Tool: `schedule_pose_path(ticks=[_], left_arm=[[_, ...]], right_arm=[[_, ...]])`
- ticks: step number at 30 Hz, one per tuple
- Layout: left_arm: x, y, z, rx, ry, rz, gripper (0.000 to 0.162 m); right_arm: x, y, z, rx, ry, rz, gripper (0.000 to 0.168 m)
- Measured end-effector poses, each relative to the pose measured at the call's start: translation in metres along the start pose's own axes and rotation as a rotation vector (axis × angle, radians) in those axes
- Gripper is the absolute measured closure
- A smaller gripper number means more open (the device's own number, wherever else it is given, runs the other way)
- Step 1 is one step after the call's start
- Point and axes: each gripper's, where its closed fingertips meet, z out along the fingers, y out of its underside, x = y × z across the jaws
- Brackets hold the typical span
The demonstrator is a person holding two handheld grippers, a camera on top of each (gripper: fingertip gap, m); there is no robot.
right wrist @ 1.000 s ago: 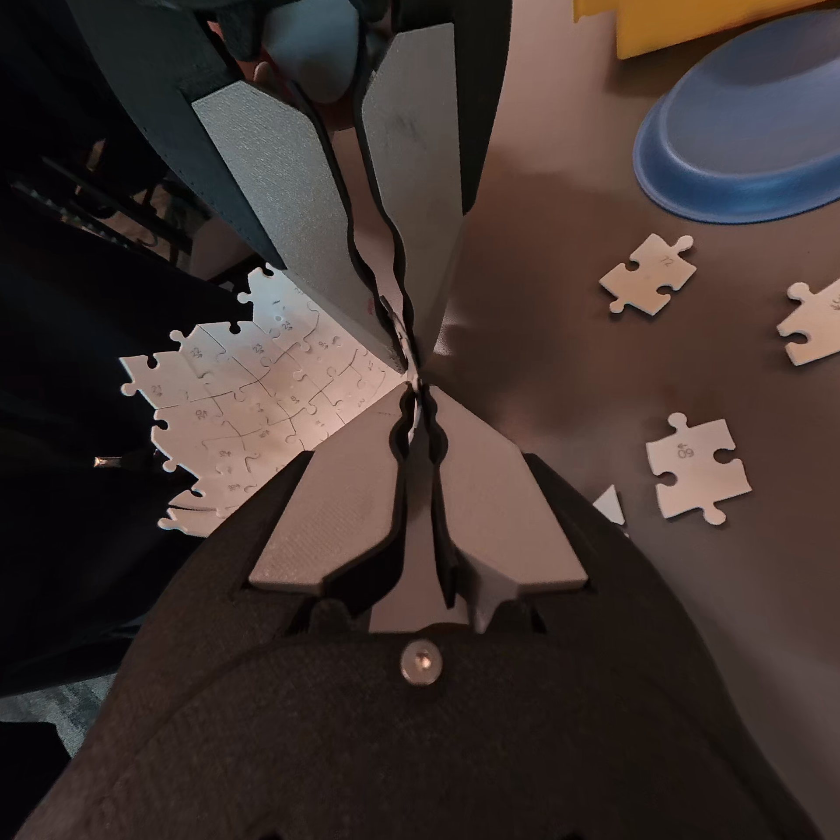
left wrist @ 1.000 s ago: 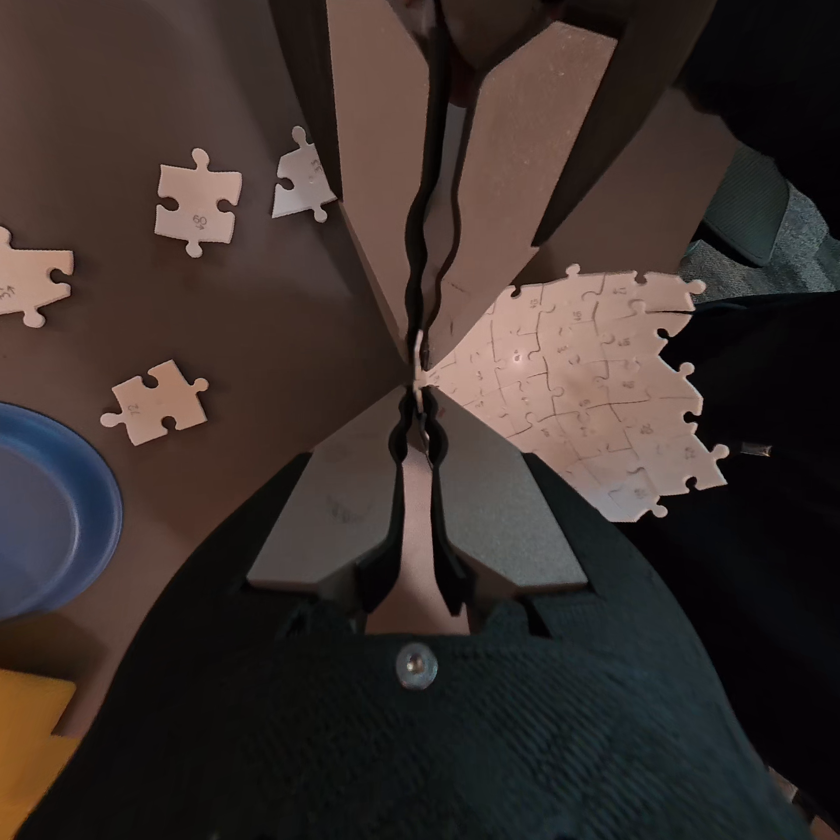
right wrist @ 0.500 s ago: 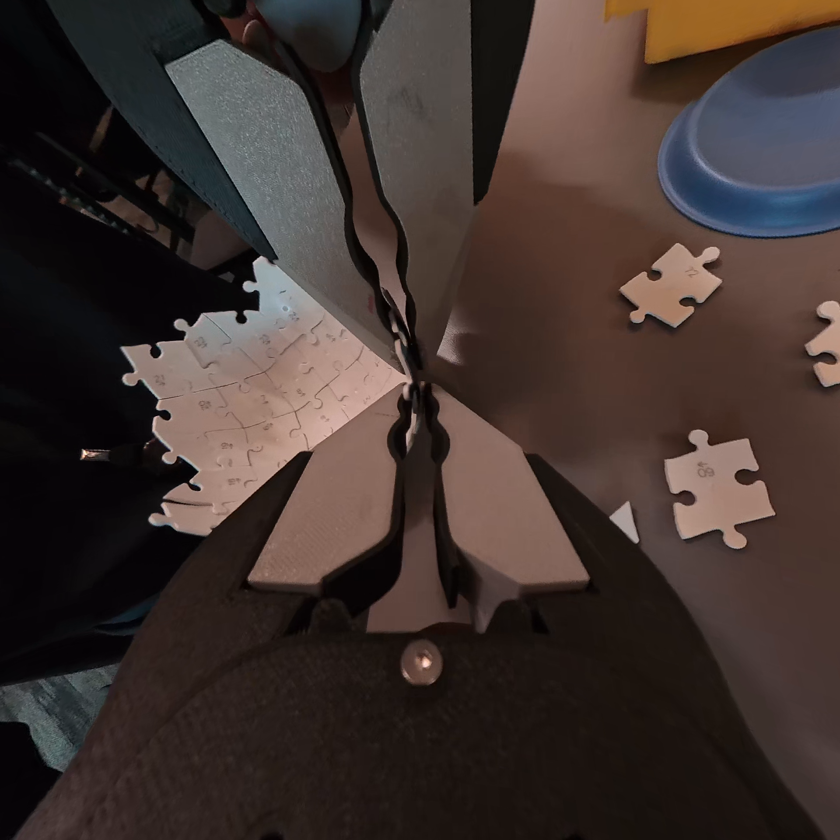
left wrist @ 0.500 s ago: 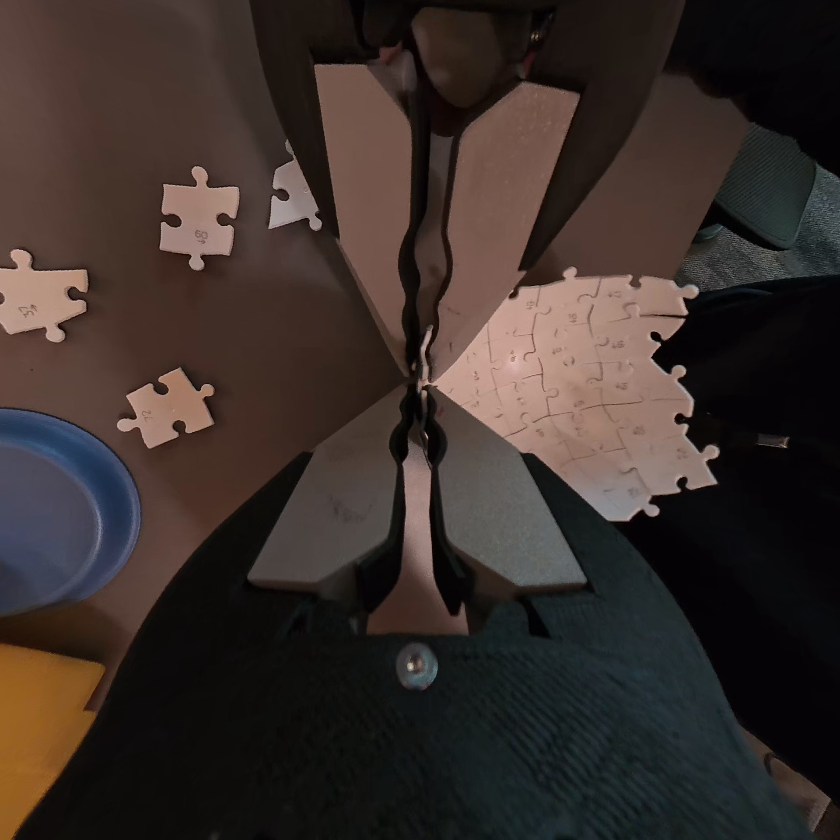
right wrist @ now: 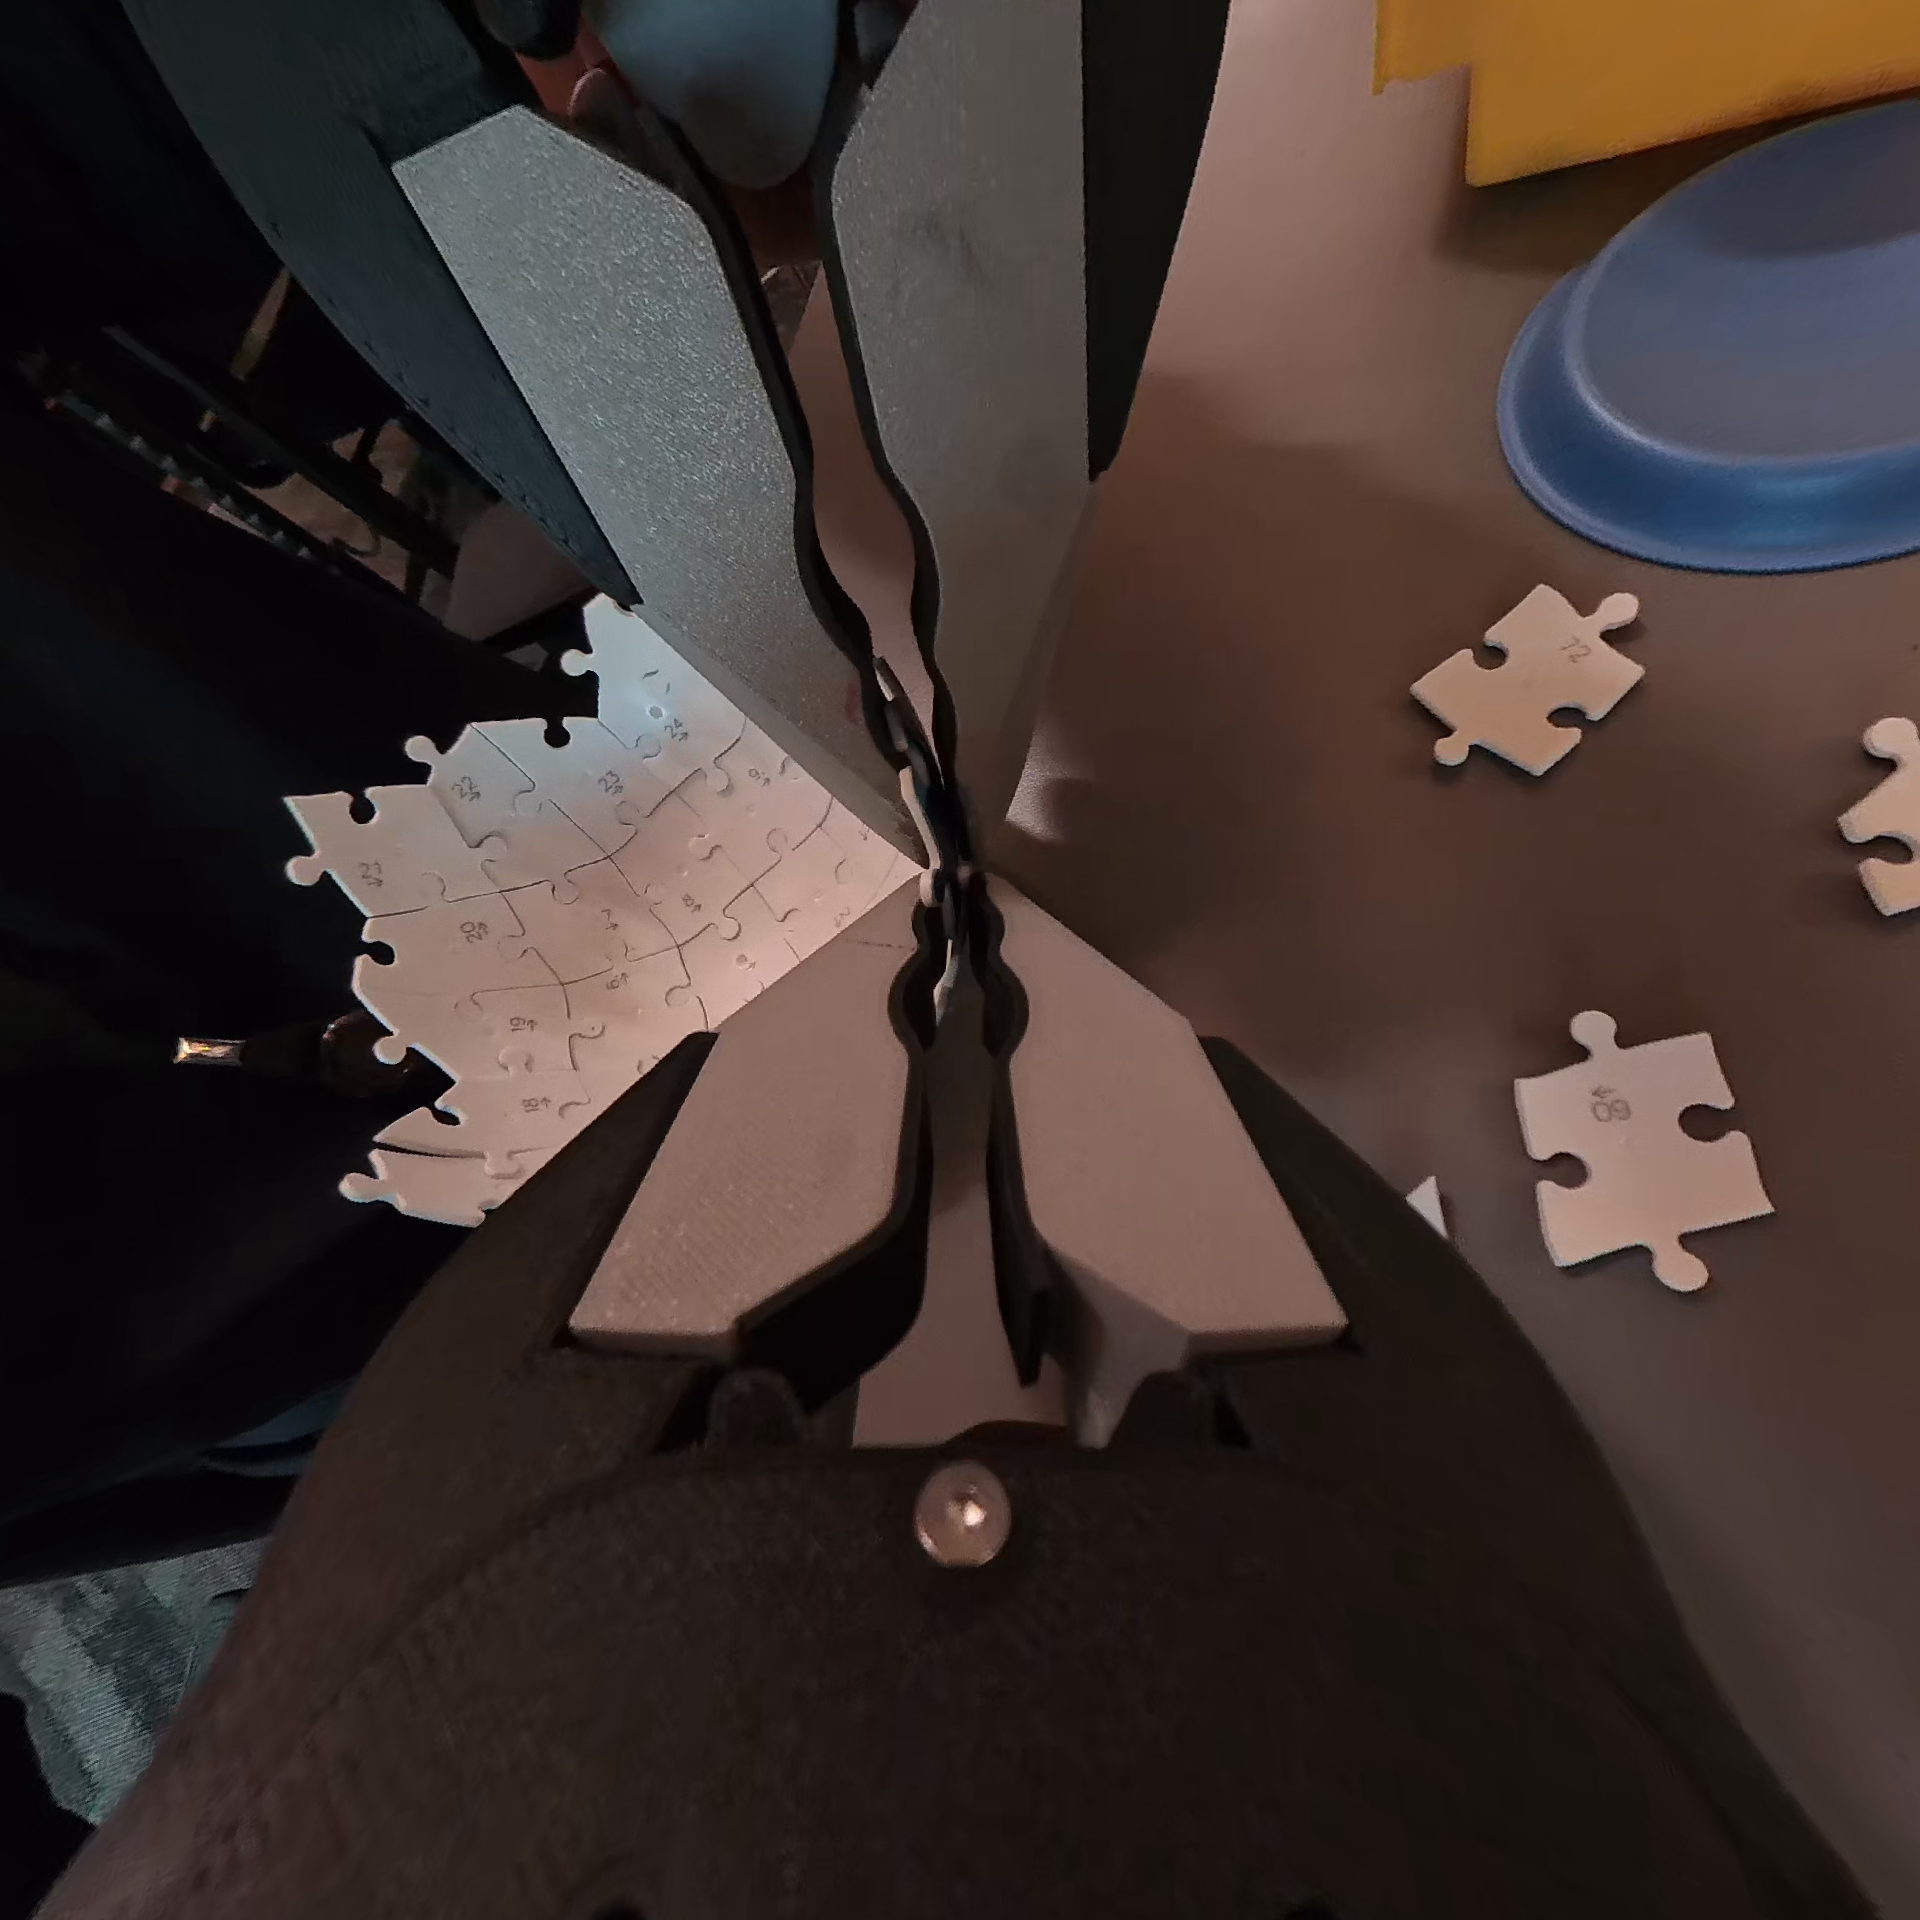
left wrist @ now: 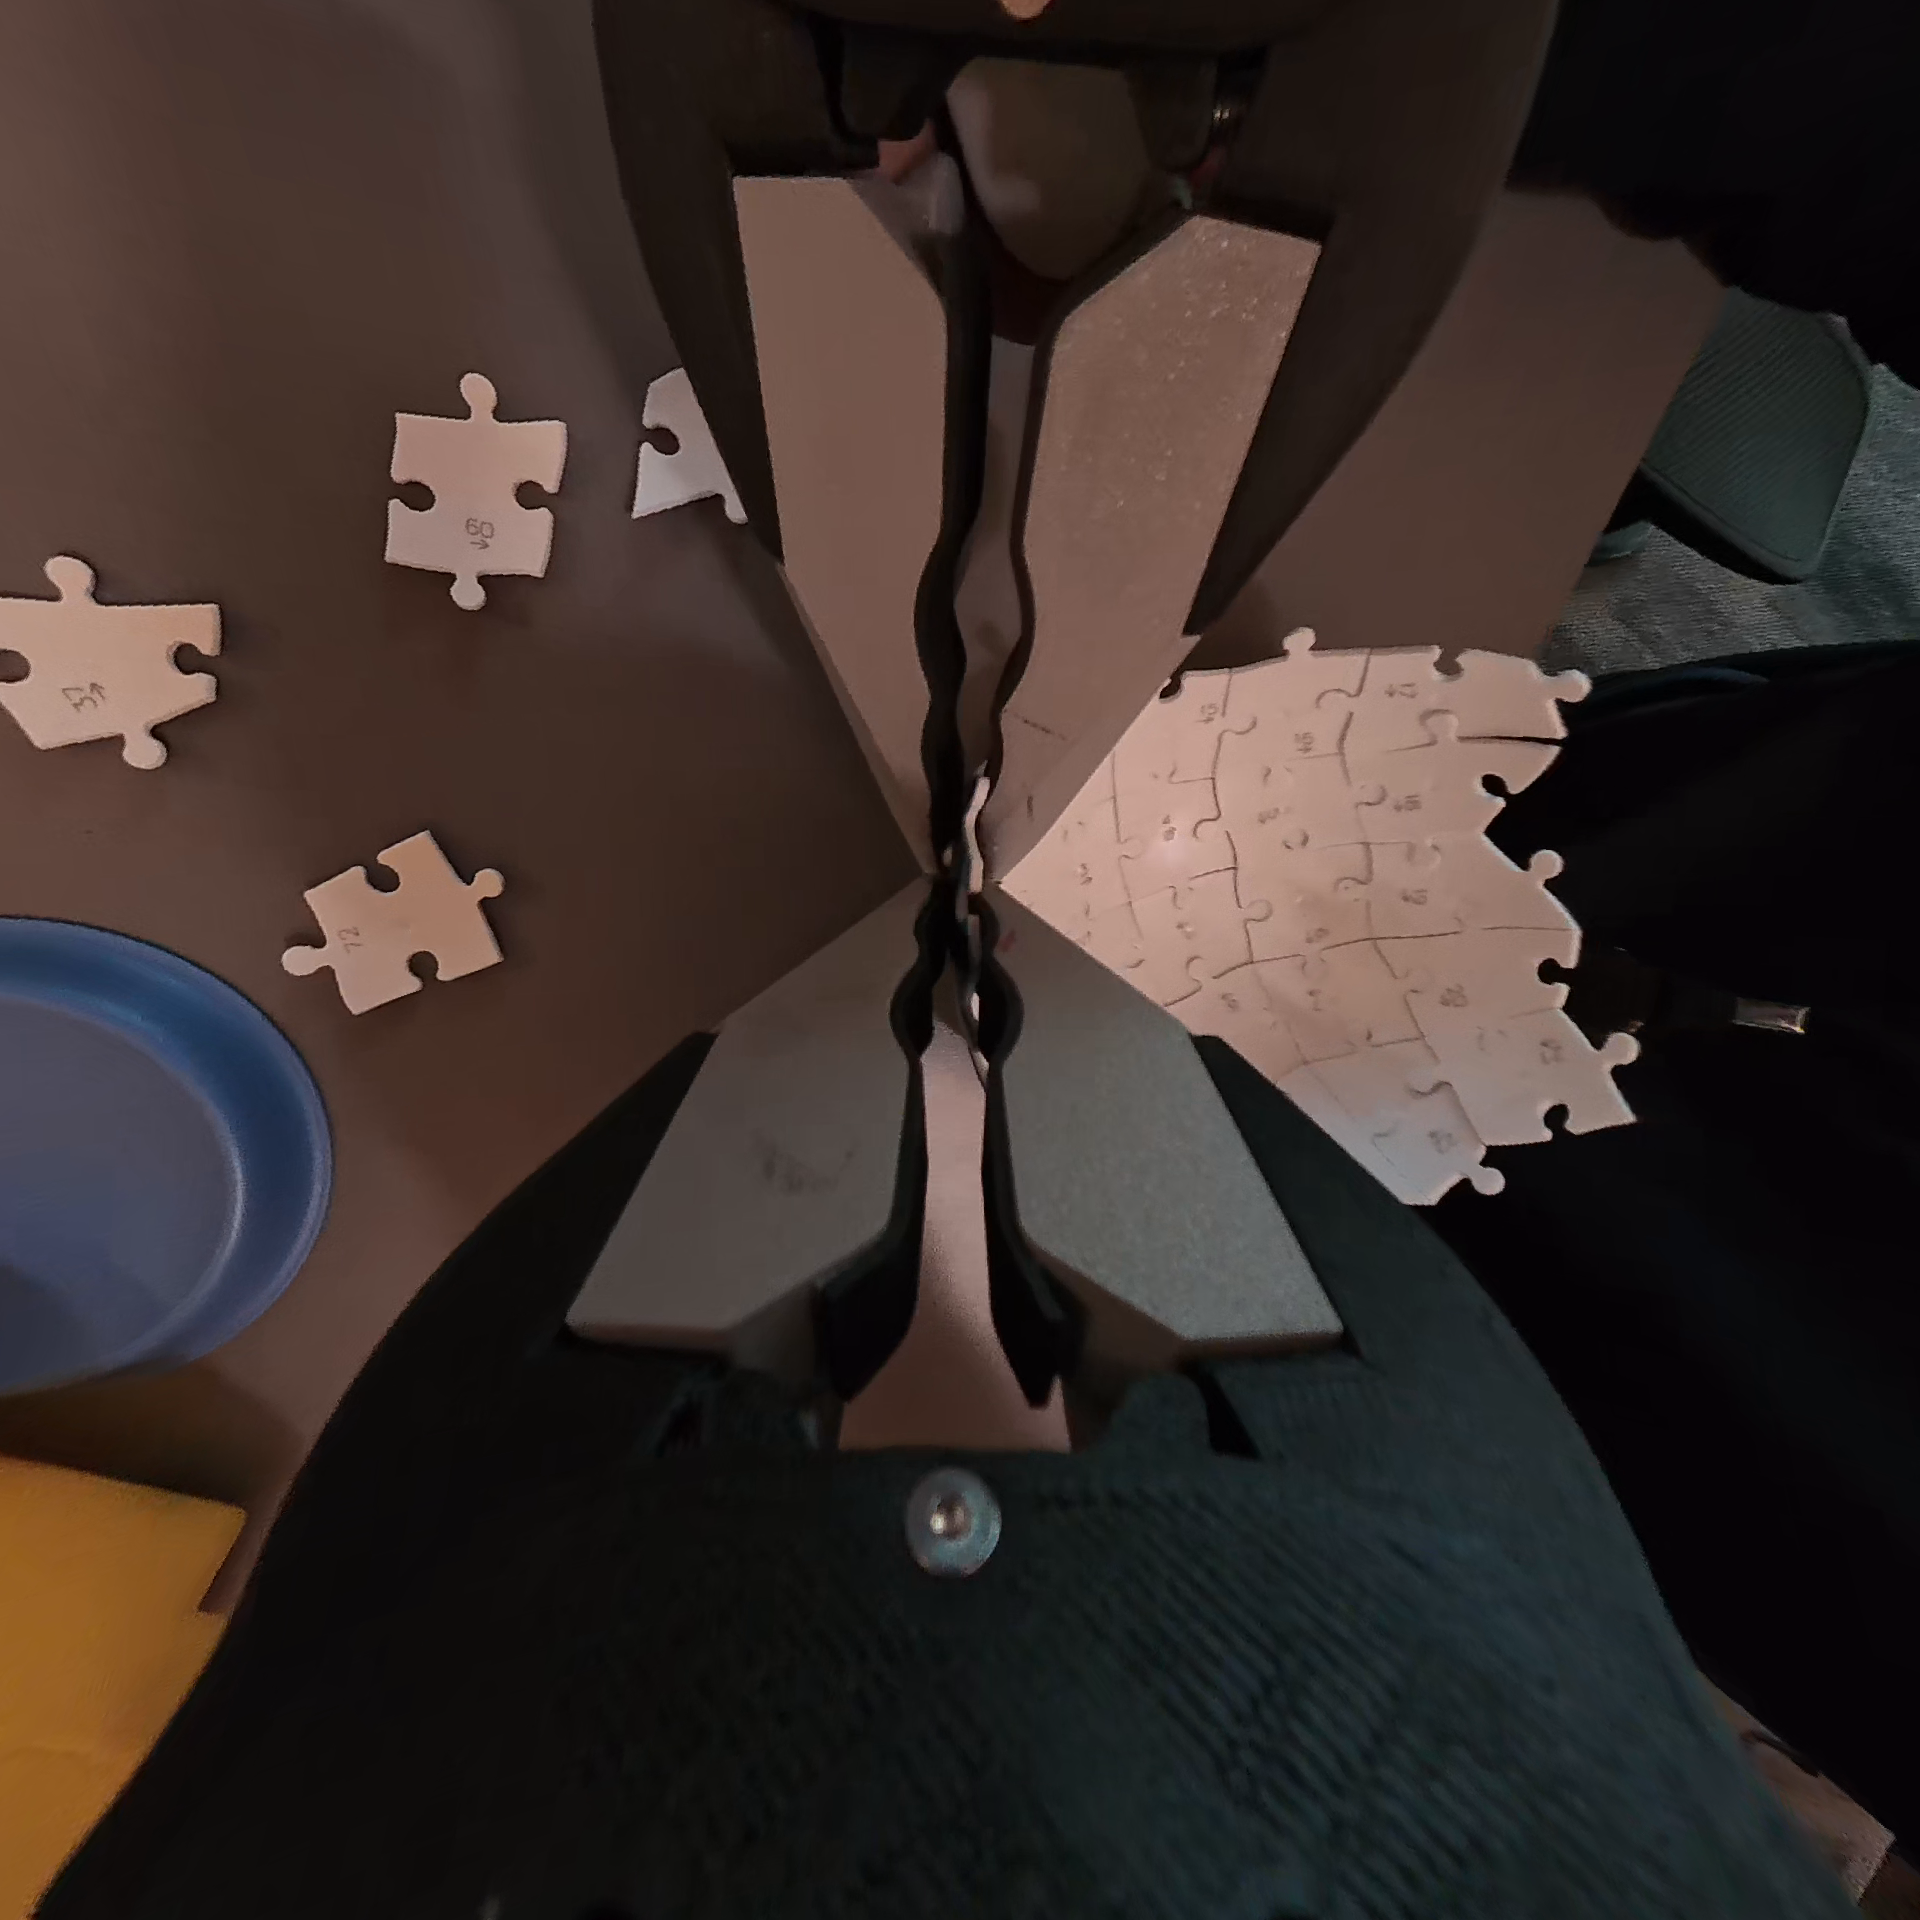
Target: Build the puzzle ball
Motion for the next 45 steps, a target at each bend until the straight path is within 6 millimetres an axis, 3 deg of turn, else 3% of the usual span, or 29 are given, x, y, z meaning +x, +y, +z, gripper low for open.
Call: schedule_pose_path(ticks=[11,24,39,45], left_arm=[[-0.004,0.002,-0.003,0.011,0.015,-0.034,0.162],[-0.002,0.003,-0.002,0.009,0.026,-0.040,0.161],[0.000,0.004,-0.008,0.038,0.098,-0.085,0.161],[-0.005,0.005,-0.005,0.016,0.024,-0.043,0.161]], right_arm=[[0.004,-0.010,-0.017,0.121,-0.043,0.085,0.167],[0.002,-0.007,-0.007,0.105,-0.069,0.074,0.167],[-0.001,-0.014,-0.008,0.137,0.100,-0.196,0.168],[0.004,-0.012,-0.006,0.147,0.031,-0.043,0.168]])
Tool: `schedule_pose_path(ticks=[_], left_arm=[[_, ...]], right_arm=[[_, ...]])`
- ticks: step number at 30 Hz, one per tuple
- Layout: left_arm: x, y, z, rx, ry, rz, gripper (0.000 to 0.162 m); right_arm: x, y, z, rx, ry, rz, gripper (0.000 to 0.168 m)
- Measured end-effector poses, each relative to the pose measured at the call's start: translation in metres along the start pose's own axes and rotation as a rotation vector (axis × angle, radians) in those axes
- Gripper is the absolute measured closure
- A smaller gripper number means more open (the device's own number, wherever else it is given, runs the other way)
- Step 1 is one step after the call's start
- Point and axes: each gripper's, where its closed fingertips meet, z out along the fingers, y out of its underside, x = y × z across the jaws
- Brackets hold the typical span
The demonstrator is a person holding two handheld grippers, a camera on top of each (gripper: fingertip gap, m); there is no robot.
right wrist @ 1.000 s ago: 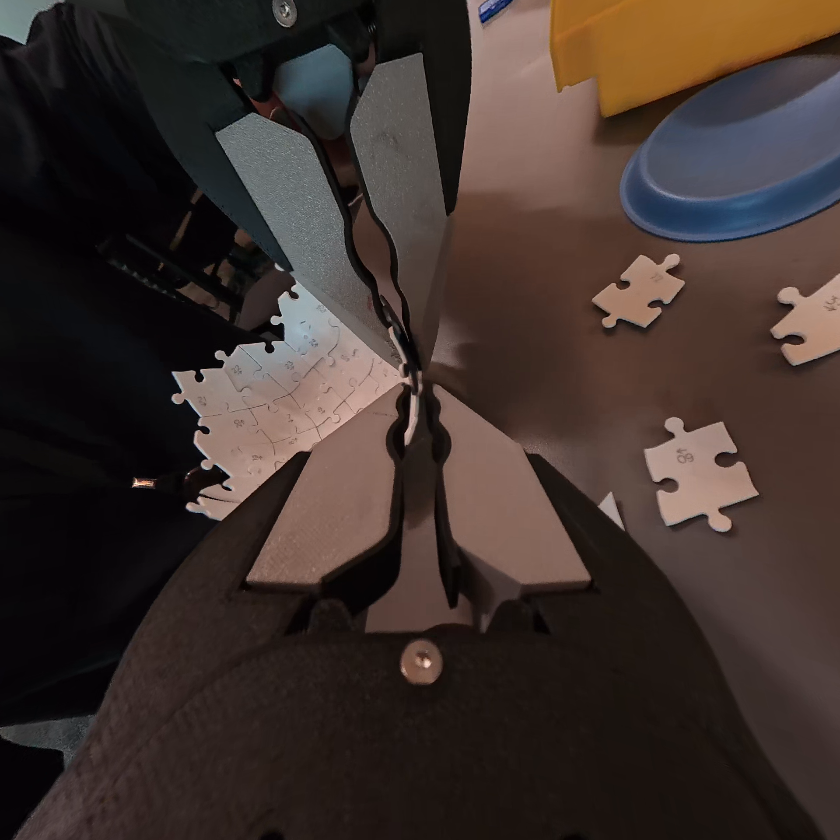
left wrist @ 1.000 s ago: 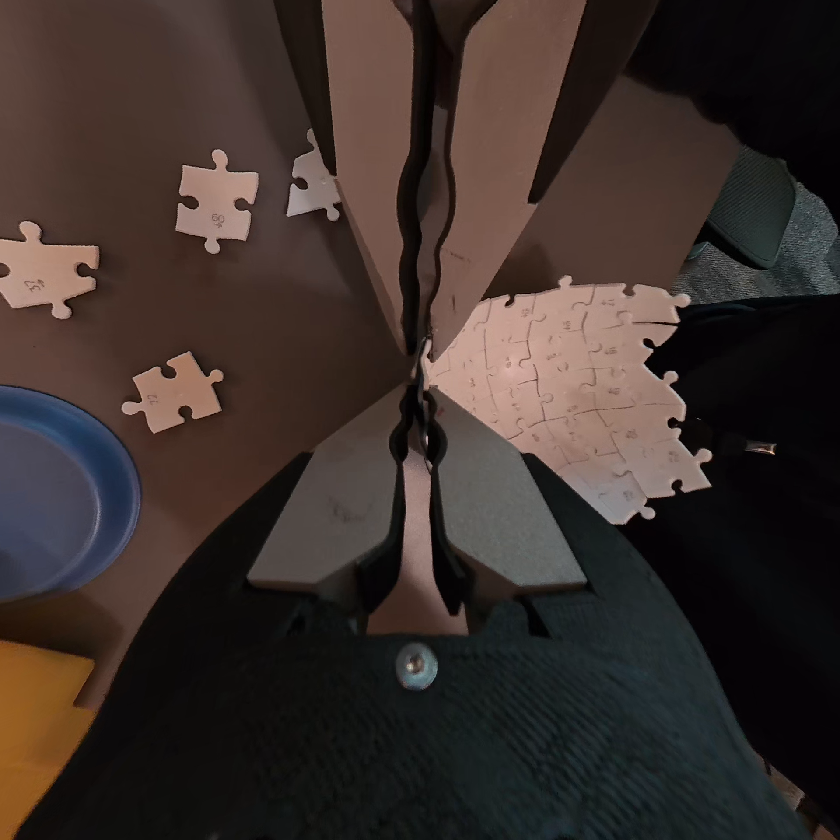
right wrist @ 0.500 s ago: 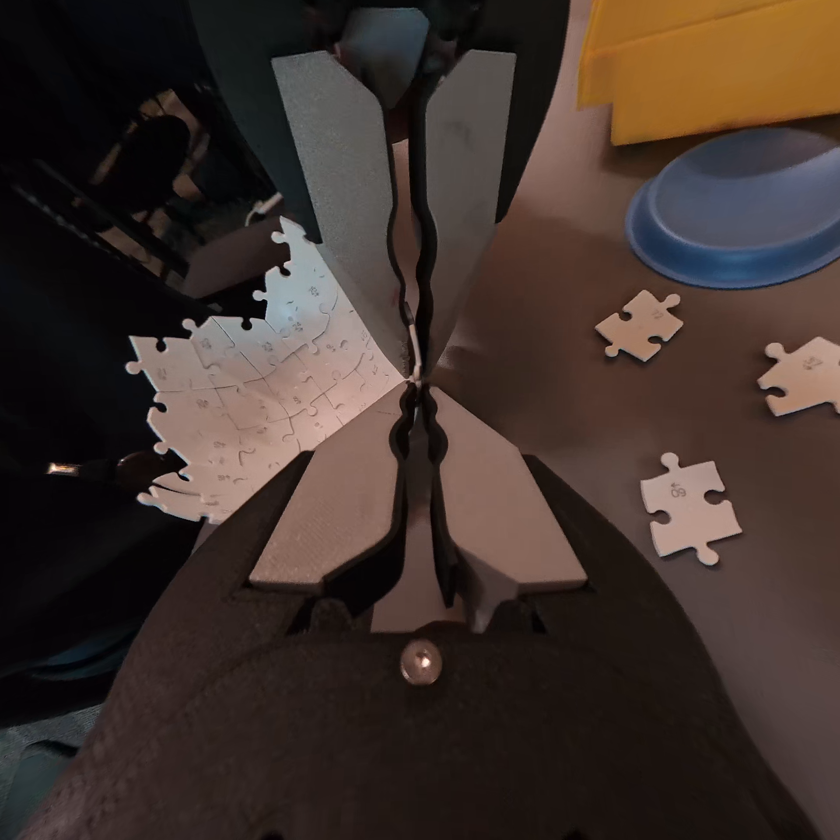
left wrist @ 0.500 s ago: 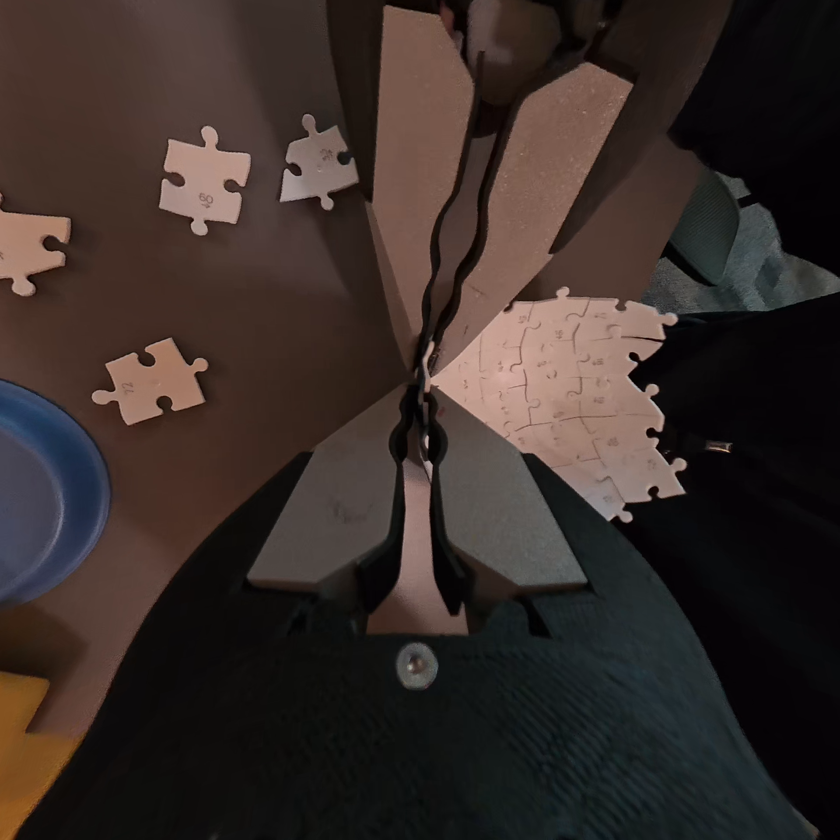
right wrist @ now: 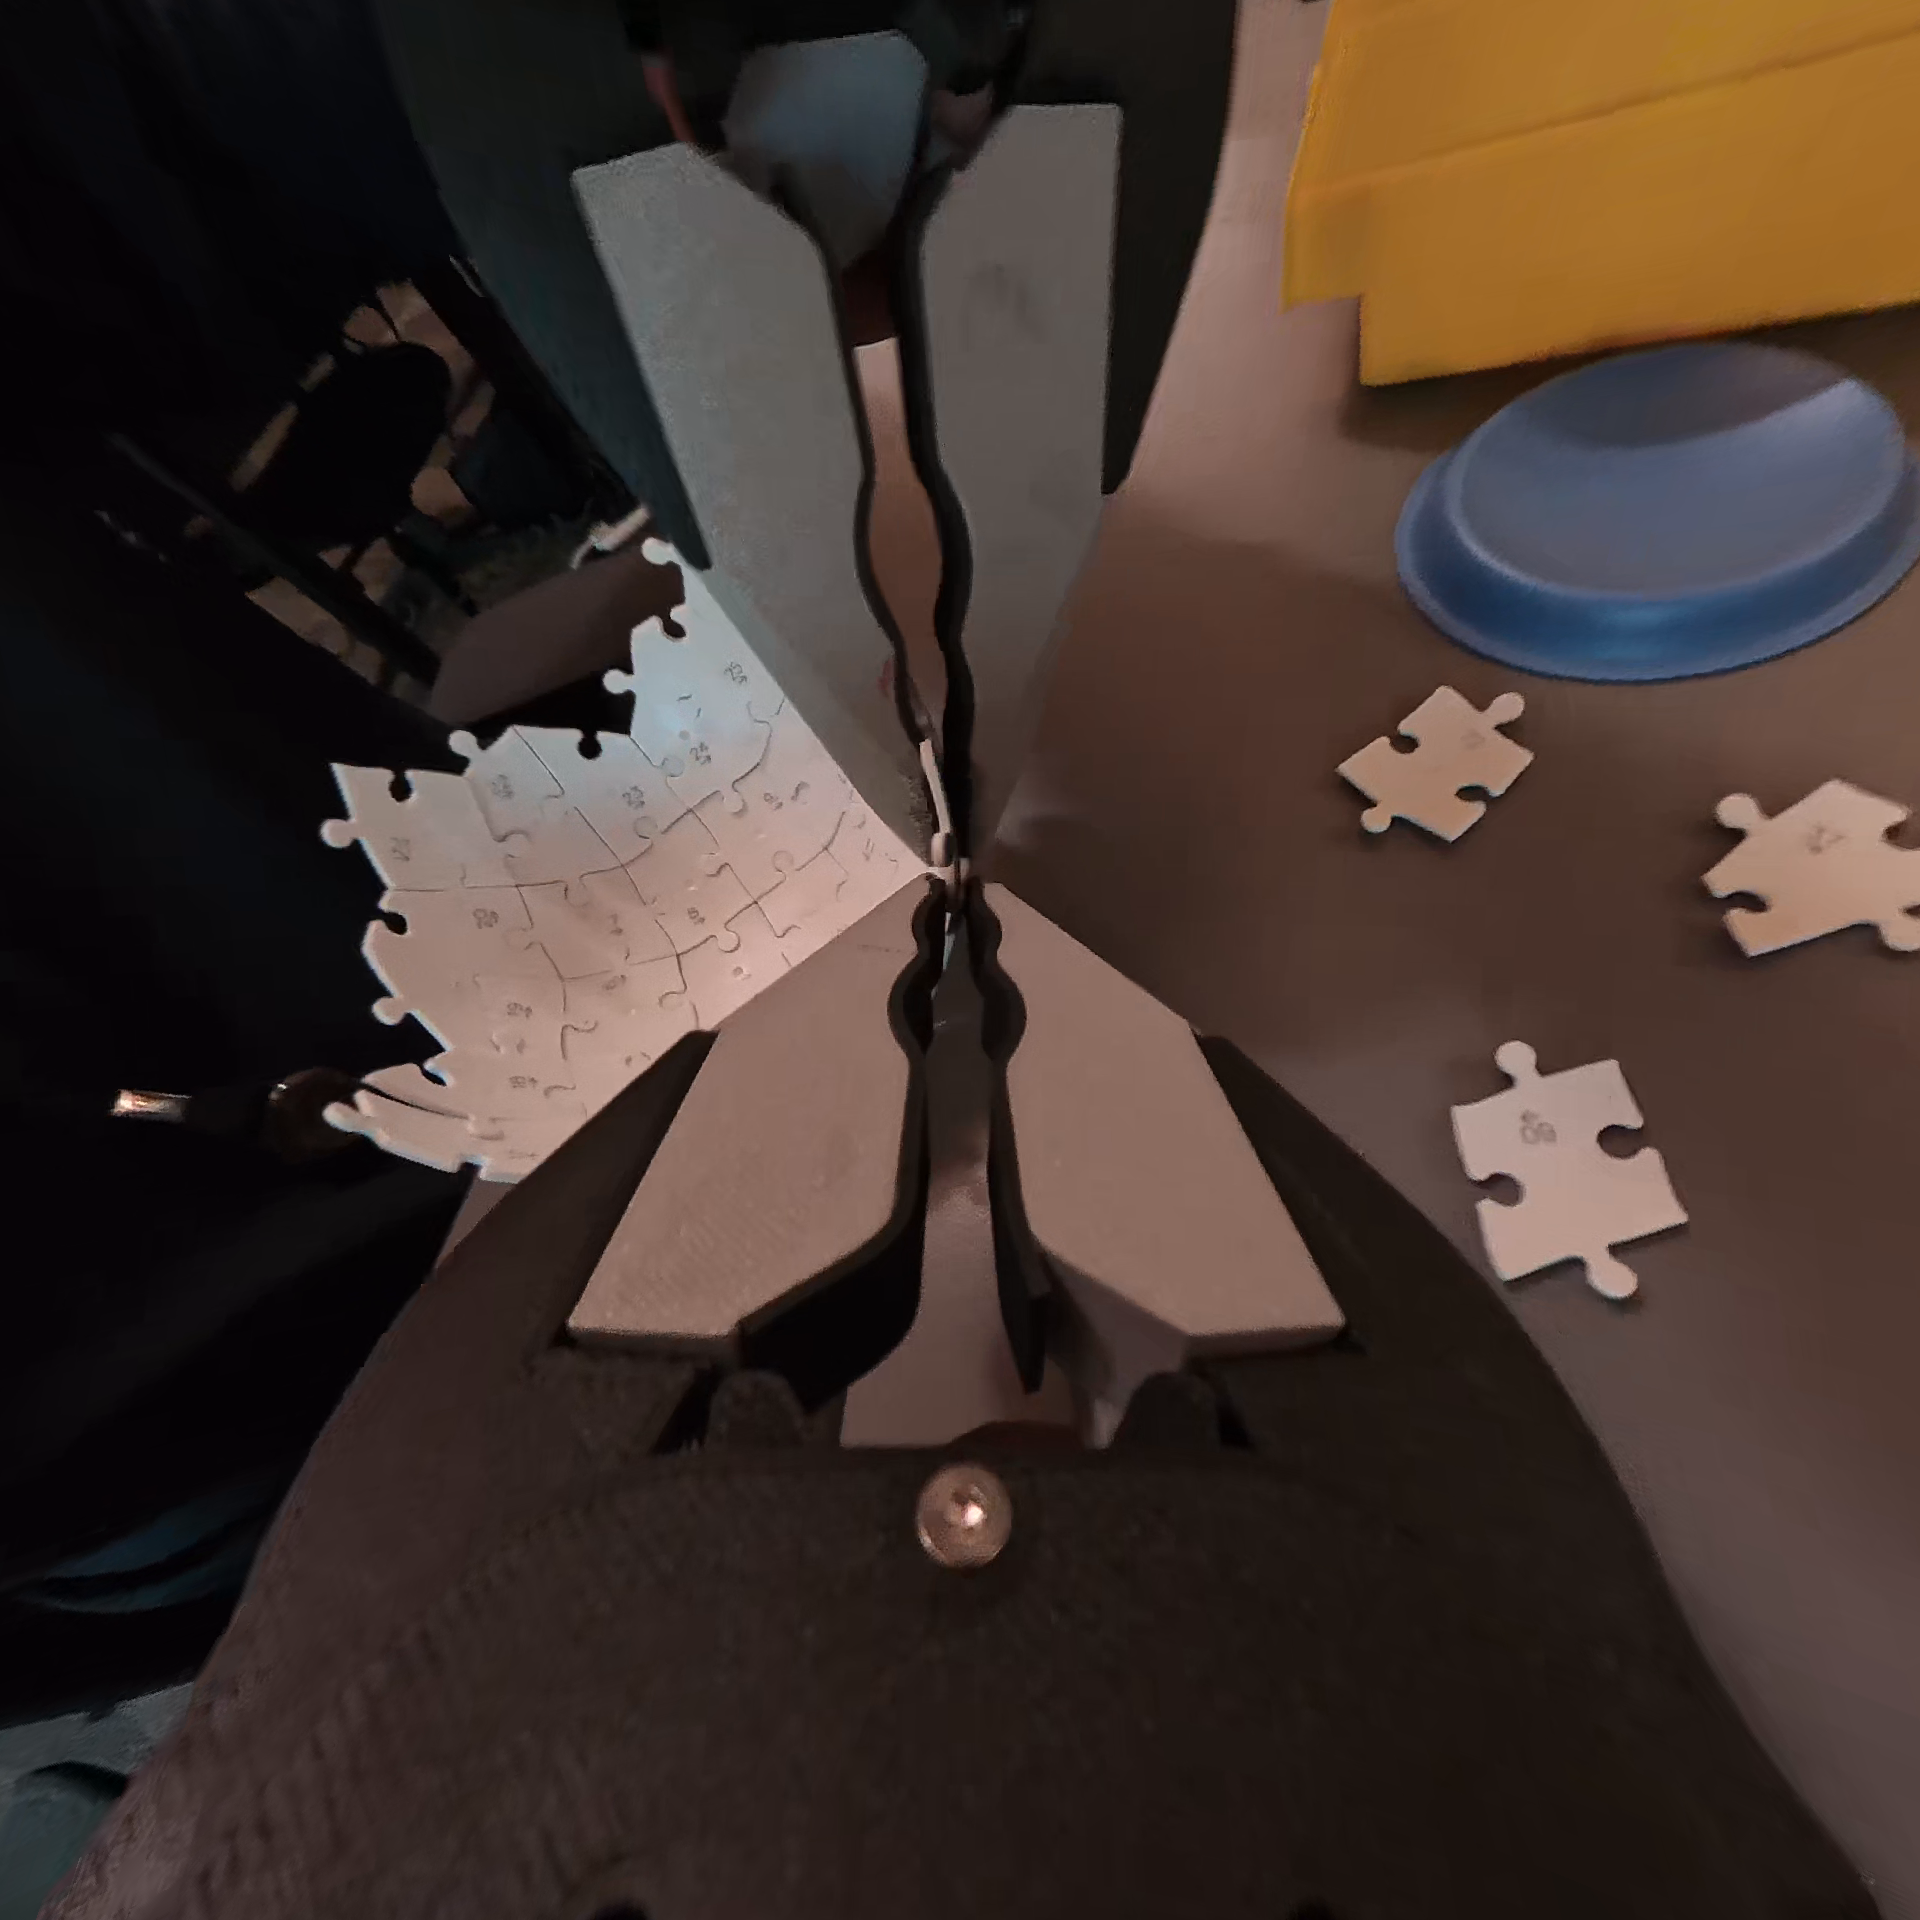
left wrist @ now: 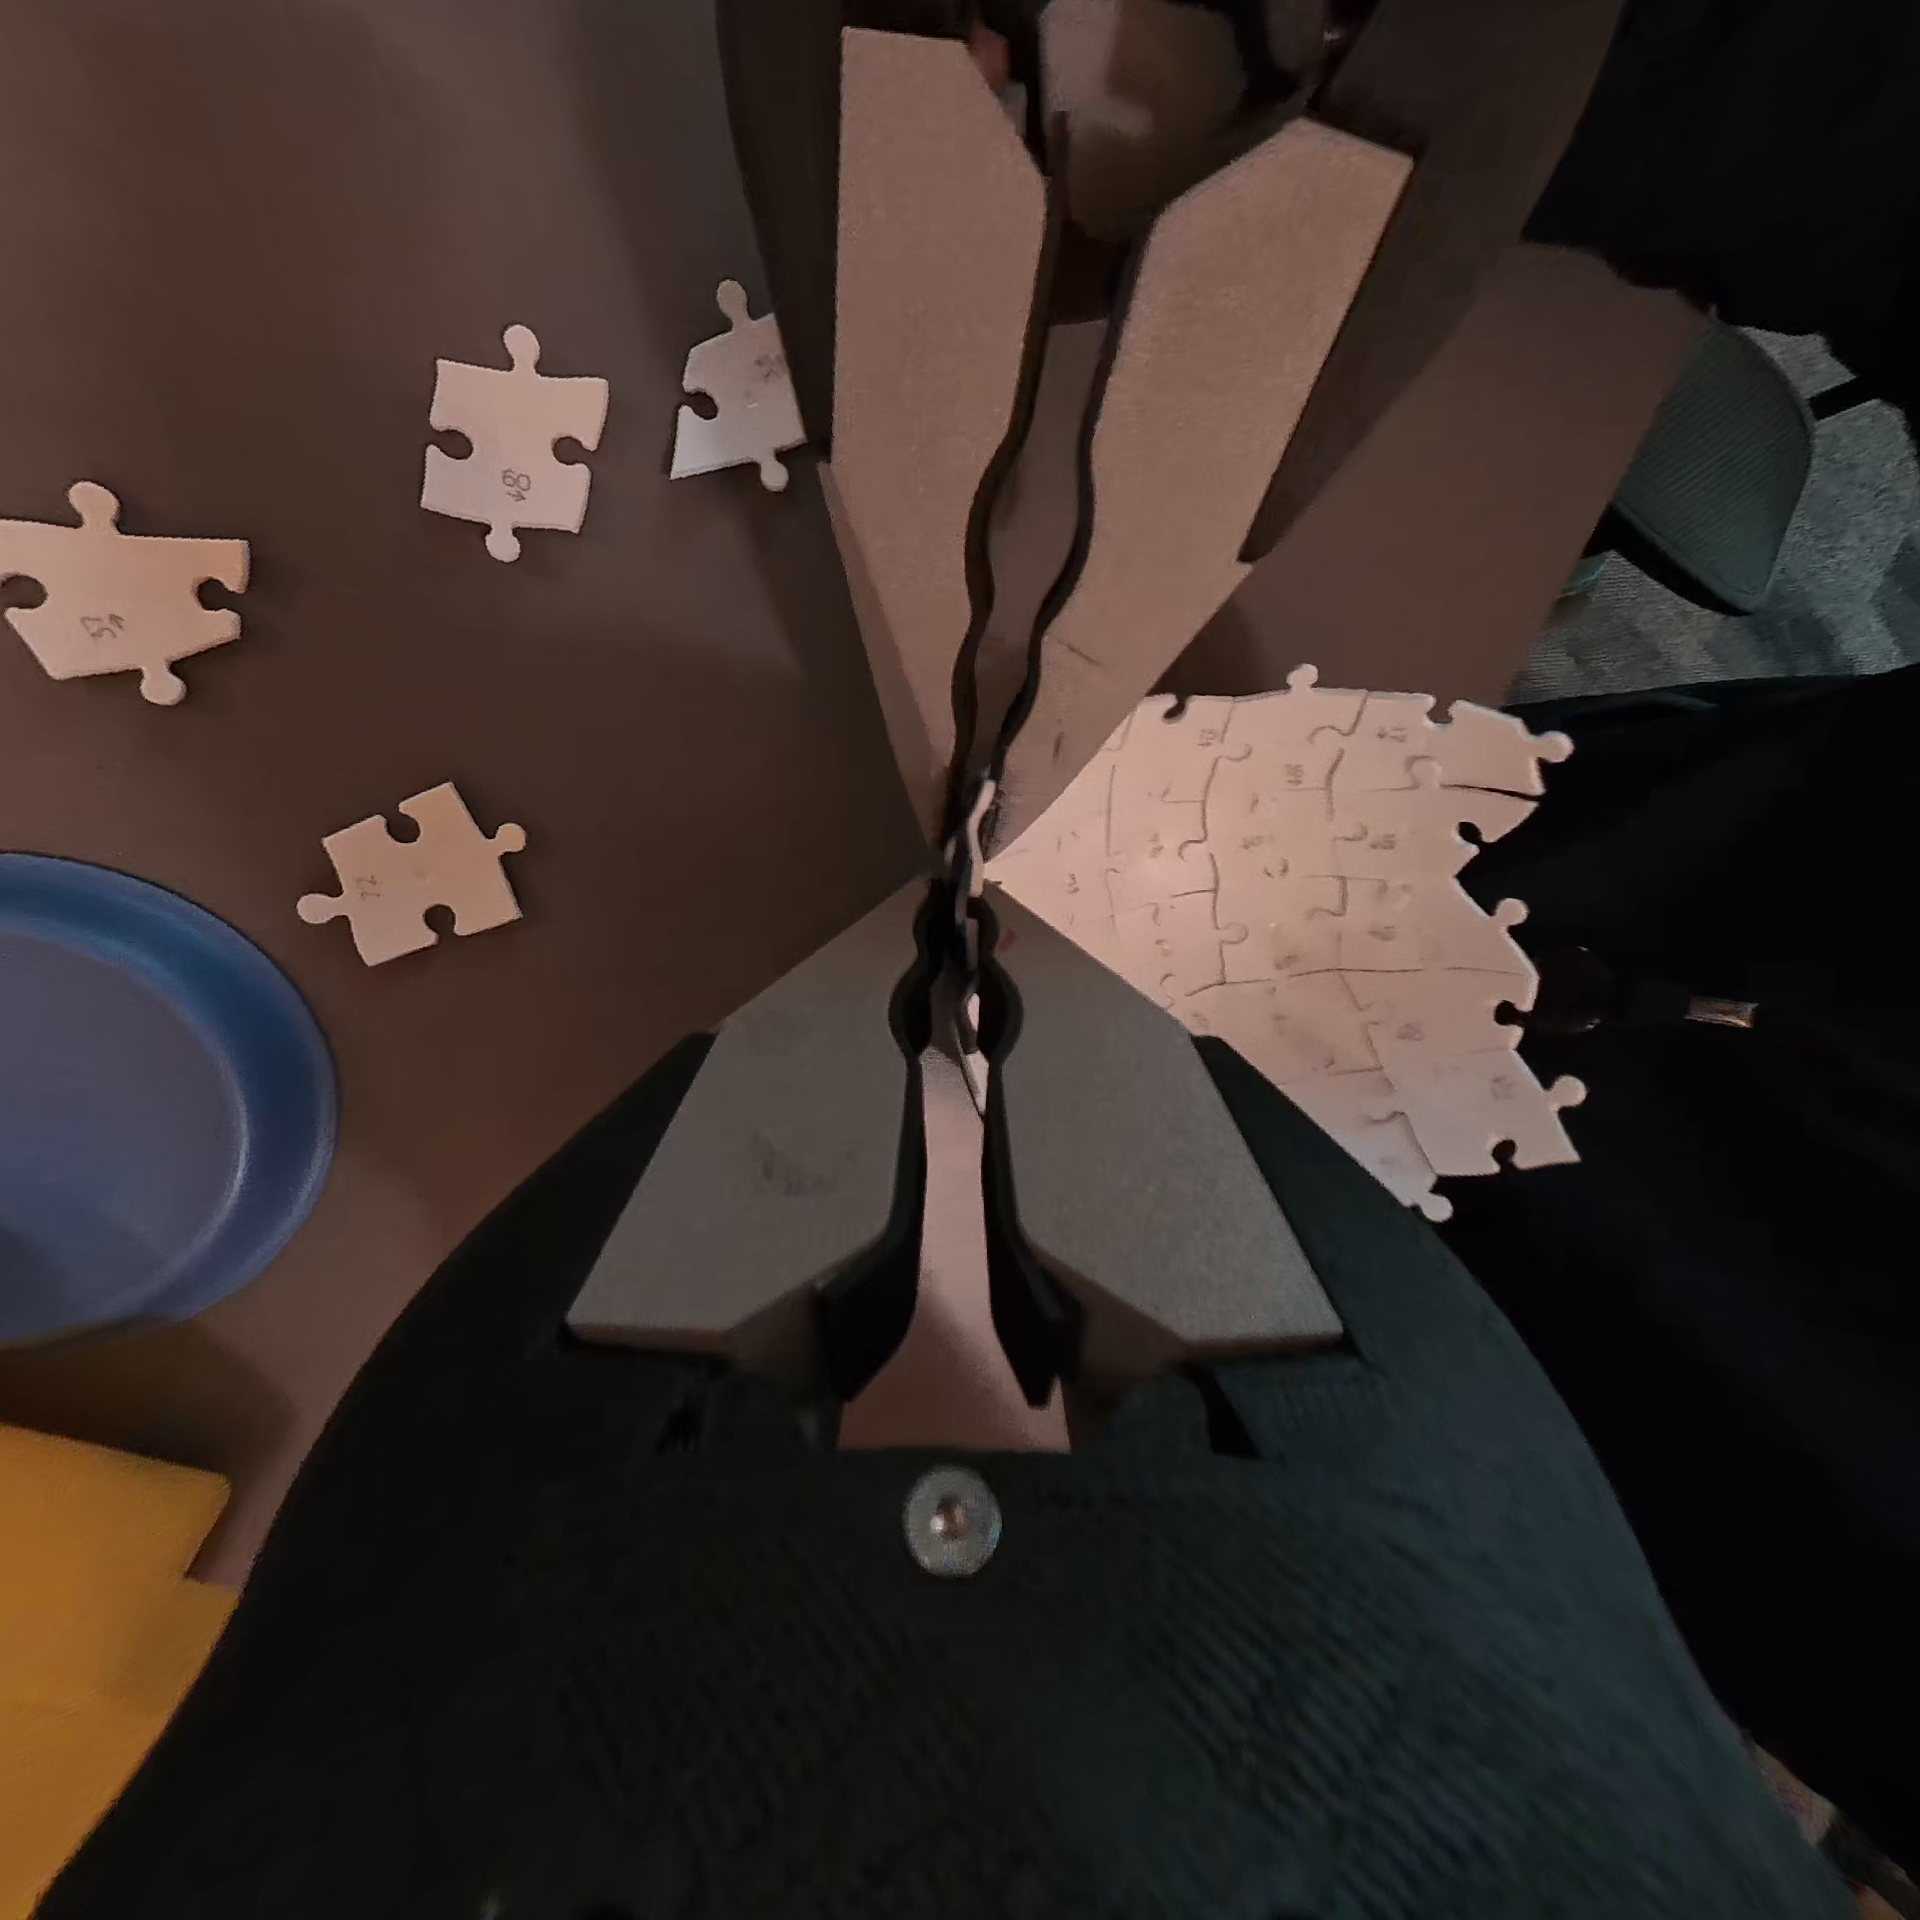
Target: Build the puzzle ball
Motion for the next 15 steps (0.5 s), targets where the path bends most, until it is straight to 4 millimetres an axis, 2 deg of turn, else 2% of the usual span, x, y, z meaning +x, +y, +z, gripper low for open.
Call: schedule_pose_path(ticks=[2,15], left_arm=[[-0.0008,0.0004,0.0001,-0.013,-0.040,0.028,0.162],[0.0033,0.0007,-0.0008,-0.023,-0.046,0.036,0.161]], right_arm=[[-0.0019,-0.0007,0.0002,0.008,-0.038,0.046,0.163],[-0.0037,0.0022,0.0076,-0.060,0.005,-0.053,0.167]])
